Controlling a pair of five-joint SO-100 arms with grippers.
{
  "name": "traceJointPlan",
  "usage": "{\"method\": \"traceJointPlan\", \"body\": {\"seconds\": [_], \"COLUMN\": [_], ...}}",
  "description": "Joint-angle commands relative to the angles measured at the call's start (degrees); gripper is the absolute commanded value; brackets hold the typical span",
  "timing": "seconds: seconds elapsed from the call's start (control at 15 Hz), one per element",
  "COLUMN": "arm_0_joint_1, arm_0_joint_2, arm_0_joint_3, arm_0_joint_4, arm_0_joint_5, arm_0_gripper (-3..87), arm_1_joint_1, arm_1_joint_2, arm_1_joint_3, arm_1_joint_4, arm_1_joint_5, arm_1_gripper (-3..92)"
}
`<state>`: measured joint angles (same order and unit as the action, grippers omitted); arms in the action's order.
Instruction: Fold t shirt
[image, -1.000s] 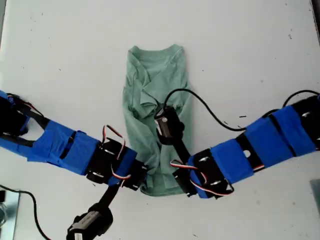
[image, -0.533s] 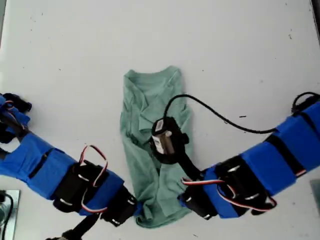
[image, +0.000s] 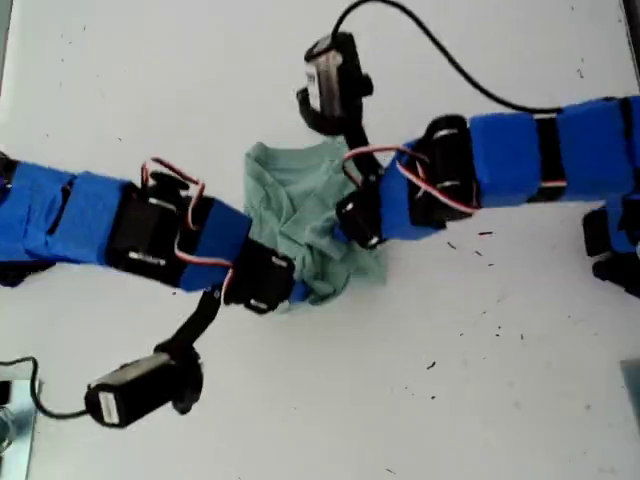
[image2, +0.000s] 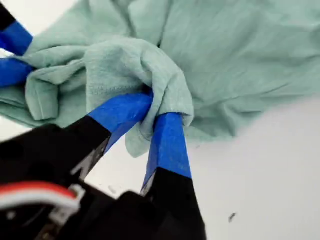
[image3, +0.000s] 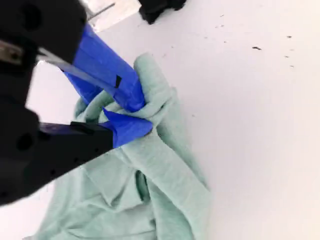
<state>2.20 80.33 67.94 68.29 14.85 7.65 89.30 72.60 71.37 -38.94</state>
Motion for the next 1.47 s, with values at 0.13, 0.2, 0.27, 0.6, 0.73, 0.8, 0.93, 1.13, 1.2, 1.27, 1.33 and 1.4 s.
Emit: {"method": "traceJointPlan", "body": {"seconds": [0.13, 0.2, 0.27, 0.6, 0.73, 0.8, 0.93, 1.13, 1.2, 1.27, 1.33, 1.4], "arm_0_joint_1": [-9.1, -10.2, -11.6, -28.8, -28.7, -27.9, -26.3, -22.2, -21.4, -20.5, -18.5, -16.9], "arm_0_joint_2": [15.4, 20.1, 25.3, 69.5, 82.9, 88.8, 100.5, 114.6, 120.0, 126.5, 125.9, 126.1], "arm_0_joint_3": [17.6, 23.3, 27.7, 65.7, 78.7, 84.6, 94.8, 103.9, 106.7, 110.0, 111.4, 113.5], "arm_0_joint_4": [-7.8, -11.2, -12.5, -20.0, -20.9, -21.4, -21.0, -15.6, -12.6, -8.5, -9.8, -11.0], "arm_0_joint_5": [0.0, -0.4, -1.1, -2.2, -4.6, -6.0, -8.0, -10.6, -11.6, -13.7, -13.5, -13.2], "arm_0_gripper": [4.5, 18.0, 26.1, 25.0, 22.6, 22.2, 20.0, 13.7, 11.2, 9.9, 9.8, 10.9], "arm_1_joint_1": [7.3, 8.2, 9.5, 21.0, 23.8, 24.1, 23.3, 19.4, 17.8, 16.3, 16.2, 19.0], "arm_1_joint_2": [5.5, 5.7, 6.7, 36.1, 54.7, 63.0, 83.8, 111.7, 111.4, 111.6, 111.6, 111.6], "arm_1_joint_3": [0.3, 0.2, 0.1, 35.0, 53.9, 60.7, 74.0, 88.9, 91.4, 94.9, 98.4, 103.0], "arm_1_joint_4": [-4.0, -3.6, -2.8, -29.4, -33.0, -30.7, -23.7, -7.5, -3.3, -2.4, -1.2, 1.1], "arm_1_joint_5": [-1.9, -2.0, -1.6, 4.7, 6.2, 7.3, 9.1, 11.9, 13.8, 14.7, 17.2, 22.4], "arm_1_gripper": [9.4, 28.4, 31.9, 22.3, 21.7, 21.7, 21.5, 21.8, 20.0, 18.4, 16.4, 13.9]}}
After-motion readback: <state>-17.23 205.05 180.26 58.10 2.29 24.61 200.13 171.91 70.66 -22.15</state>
